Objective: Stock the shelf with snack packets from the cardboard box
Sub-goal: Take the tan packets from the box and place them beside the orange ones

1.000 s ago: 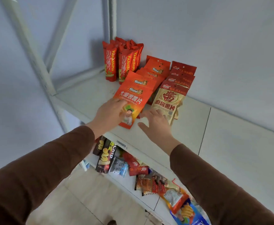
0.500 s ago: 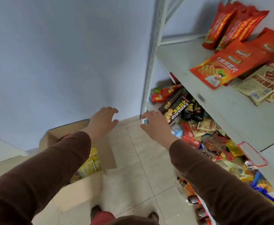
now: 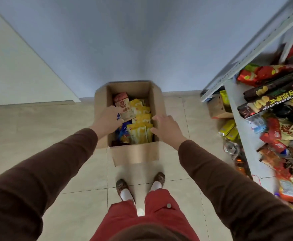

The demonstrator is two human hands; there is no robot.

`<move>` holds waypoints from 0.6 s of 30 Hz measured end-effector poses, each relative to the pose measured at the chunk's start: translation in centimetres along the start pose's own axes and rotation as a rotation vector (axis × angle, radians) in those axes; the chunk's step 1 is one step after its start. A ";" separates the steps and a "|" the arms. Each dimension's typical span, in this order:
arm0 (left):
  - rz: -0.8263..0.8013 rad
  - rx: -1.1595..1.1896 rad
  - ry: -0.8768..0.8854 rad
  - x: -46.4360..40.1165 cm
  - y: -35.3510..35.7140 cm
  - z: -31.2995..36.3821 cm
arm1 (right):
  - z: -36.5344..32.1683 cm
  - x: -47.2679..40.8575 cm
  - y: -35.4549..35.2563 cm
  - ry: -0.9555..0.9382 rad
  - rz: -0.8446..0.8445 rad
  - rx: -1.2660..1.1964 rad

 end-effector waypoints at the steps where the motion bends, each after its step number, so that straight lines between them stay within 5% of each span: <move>1: -0.019 0.010 -0.023 -0.6 0.7 -1.9 | -0.6 -1.2 1.6 0.005 -0.044 -0.022; 18: -0.248 0.127 -0.177 -16.0 22.1 -20.1 | 3.4 -22.2 31.0 0.247 -0.593 -0.147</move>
Point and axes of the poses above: each hand's wrist, its own x-axis away from the middle knuckle, its own y-axis out of the palm, z = x × y, the point moved 4 cm from there along -x, towards the middle knuckle, and after that the axes turned 4 degrees about y, right-handed, at the moved point
